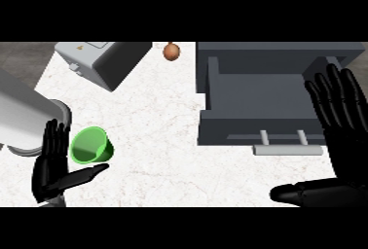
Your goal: Pick up the cup, place it into the drawer and close the drawer
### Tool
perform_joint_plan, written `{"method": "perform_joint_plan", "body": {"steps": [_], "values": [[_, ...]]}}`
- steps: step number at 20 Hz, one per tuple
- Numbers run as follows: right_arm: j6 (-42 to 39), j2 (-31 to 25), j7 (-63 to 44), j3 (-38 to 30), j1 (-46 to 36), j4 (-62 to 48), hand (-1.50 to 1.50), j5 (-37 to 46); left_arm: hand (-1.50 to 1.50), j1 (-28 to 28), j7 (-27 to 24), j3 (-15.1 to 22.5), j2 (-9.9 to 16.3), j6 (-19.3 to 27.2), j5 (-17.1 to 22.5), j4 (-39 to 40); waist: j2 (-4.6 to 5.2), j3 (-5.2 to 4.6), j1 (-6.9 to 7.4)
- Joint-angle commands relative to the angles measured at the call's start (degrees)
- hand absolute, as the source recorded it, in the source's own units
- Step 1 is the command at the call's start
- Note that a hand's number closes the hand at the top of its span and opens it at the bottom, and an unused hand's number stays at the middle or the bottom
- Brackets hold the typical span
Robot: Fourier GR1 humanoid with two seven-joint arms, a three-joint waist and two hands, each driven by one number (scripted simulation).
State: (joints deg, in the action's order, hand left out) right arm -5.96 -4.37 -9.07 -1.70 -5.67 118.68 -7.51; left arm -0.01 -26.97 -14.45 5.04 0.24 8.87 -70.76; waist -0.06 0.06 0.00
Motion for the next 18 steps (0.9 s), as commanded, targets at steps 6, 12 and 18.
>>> {"method": "perform_joint_plan", "body": {"steps": [6, 12, 18], "values": [[-2.62, -1.90, -1.36, -2.90, 0.98, 2.54, -1.50, -4.21, -1.50, -8.03, -11.19, -3.62, 2.30, -1.20, 1.26, 19.48, 0.09, -0.09, -0.25], [-3.13, -1.56, -0.57, -2.85, 1.92, 1.66, -1.50, -3.96, -1.50, -10.39, -13.28, -4.46, 4.91, -2.82, 2.32, 27.11, 0.10, -0.09, -0.24], [1.03, 0.18, -2.48, -0.59, -3.60, 0.03, -1.50, -0.12, -1.50, -10.95, -19.93, -2.18, 2.76, -2.82, 0.83, 32.31, 0.09, -0.09, -0.08]]}}
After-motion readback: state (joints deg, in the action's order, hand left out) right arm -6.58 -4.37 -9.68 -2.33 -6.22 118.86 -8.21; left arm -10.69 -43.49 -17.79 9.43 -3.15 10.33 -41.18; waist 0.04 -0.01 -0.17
